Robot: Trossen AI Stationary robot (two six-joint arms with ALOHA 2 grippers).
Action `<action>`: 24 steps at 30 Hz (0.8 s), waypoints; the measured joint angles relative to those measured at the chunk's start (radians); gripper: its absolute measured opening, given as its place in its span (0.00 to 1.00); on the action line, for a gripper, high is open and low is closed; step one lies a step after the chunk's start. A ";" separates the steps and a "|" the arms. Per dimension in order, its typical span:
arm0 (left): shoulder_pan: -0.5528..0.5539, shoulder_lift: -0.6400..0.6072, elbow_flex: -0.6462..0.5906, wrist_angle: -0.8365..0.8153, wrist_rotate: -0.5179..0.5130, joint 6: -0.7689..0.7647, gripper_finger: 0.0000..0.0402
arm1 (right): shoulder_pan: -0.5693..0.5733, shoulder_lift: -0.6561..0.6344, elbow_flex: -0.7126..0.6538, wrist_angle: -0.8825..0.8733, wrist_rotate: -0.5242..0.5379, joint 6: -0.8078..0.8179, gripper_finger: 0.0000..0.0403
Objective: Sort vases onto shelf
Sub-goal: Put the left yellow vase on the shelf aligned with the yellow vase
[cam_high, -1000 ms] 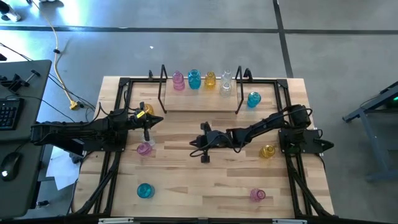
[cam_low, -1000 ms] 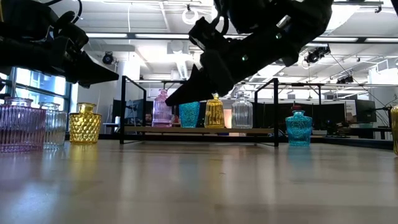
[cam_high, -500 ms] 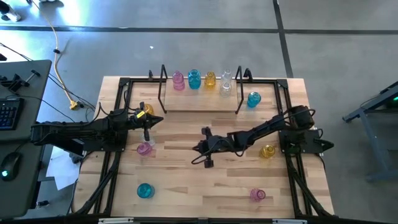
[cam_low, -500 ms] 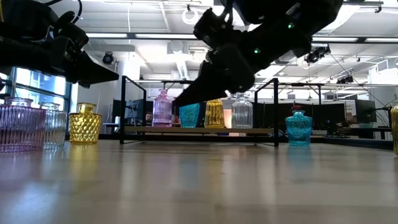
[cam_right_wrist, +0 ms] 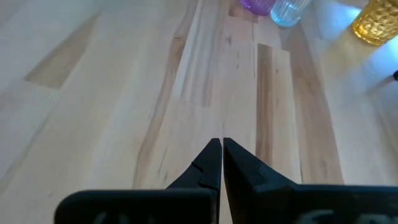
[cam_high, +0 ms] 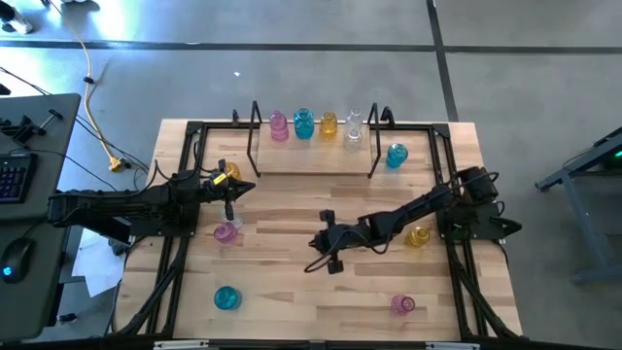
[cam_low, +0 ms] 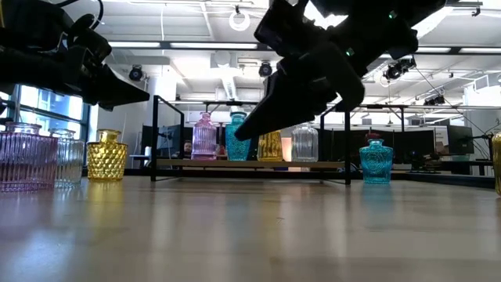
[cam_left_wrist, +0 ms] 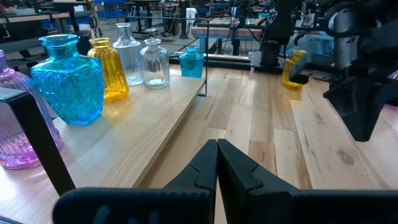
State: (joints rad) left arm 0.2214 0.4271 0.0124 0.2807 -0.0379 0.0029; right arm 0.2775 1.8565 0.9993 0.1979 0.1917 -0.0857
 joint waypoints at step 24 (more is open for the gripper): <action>0.000 0.000 0.000 0.000 0.000 0.000 0.00 | 0.044 0.000 0.000 -0.021 0.047 0.015 0.00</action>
State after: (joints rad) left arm 0.2216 0.4269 0.0124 0.2810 -0.0376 0.0030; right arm 0.3210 1.8568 0.9993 0.1768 0.2387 -0.0709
